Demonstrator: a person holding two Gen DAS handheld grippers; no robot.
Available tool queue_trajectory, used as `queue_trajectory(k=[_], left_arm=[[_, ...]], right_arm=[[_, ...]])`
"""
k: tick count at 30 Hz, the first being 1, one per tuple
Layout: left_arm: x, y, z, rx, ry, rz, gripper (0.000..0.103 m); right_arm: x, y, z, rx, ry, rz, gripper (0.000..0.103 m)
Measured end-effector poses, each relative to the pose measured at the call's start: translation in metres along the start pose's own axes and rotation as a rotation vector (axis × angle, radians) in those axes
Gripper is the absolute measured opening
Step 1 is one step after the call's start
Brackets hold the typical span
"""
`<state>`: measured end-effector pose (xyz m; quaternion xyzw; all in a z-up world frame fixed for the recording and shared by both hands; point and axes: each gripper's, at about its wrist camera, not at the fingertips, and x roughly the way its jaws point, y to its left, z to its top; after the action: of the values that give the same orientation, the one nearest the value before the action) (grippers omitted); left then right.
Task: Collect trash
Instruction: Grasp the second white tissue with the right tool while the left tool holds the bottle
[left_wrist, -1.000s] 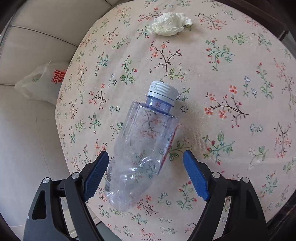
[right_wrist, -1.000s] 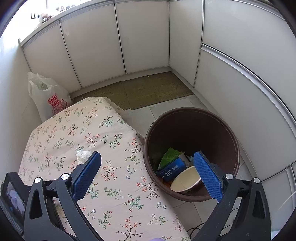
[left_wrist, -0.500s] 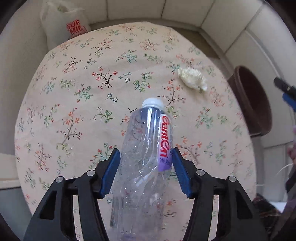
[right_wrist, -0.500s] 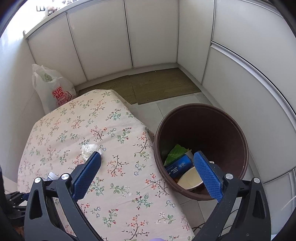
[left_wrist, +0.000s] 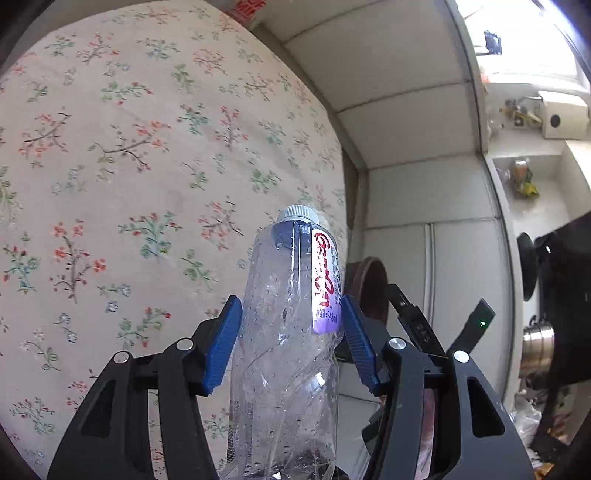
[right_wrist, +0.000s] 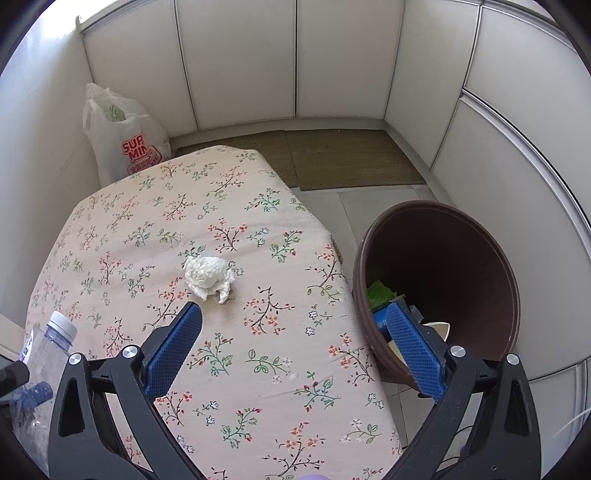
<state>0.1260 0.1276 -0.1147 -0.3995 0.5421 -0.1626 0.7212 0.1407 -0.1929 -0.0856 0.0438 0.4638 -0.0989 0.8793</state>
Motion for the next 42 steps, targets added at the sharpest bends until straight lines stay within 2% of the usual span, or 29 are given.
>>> queue_trajectory(k=[2, 4, 7, 13, 18, 21, 23, 28, 33, 36, 42], left_arm=[[0.003, 0.005, 0.005, 0.028, -0.005, 0.104, 0.055], [0.011, 0.014, 0.006, 0.018, 0.031, 0.178, 0.055], [0.024, 0.022, 0.005, 0.03, 0.078, 0.333, 0.056], [0.042, 0.027, 0.008, 0.115, 0.183, 0.467, 0.057], [0.06, 0.02, 0.014, 0.149, 0.207, 0.497, 0.06], [0.069, 0.022, 0.017, 0.128, 0.222, 0.494, 0.063], [0.071, 0.027, 0.018, 0.092, 0.233, 0.481, 0.065], [0.065, 0.03, 0.025, 0.053, 0.201, 0.437, 0.065], [0.066, 0.023, 0.022, 0.078, 0.208, 0.391, 0.06], [0.063, 0.015, 0.021, 0.112, 0.177, 0.374, 0.06], [0.037, -0.004, 0.026, 0.121, 0.063, 0.28, 0.059]], right_arm=[[0.003, 0.009, -0.003, -0.027, 0.009, -0.002, 0.096], [0.004, 0.016, -0.005, -0.055, 0.01, -0.006, 0.096], [0.005, 0.021, -0.006, -0.088, 0.006, -0.023, 0.096], [0.009, 0.013, -0.004, -0.064, 0.019, -0.018, 0.096], [0.011, 0.011, -0.004, -0.072, 0.025, -0.024, 0.096], [0.012, 0.011, -0.004, -0.068, 0.028, -0.021, 0.096], [0.013, 0.011, -0.004, -0.068, 0.03, -0.021, 0.096], [0.013, 0.015, -0.006, -0.089, 0.032, -0.025, 0.096], [0.017, 0.02, -0.007, -0.1, 0.041, -0.029, 0.096], [0.019, 0.024, -0.008, -0.105, 0.045, -0.029, 0.096], [0.027, 0.034, -0.011, -0.134, 0.058, -0.037, 0.096]])
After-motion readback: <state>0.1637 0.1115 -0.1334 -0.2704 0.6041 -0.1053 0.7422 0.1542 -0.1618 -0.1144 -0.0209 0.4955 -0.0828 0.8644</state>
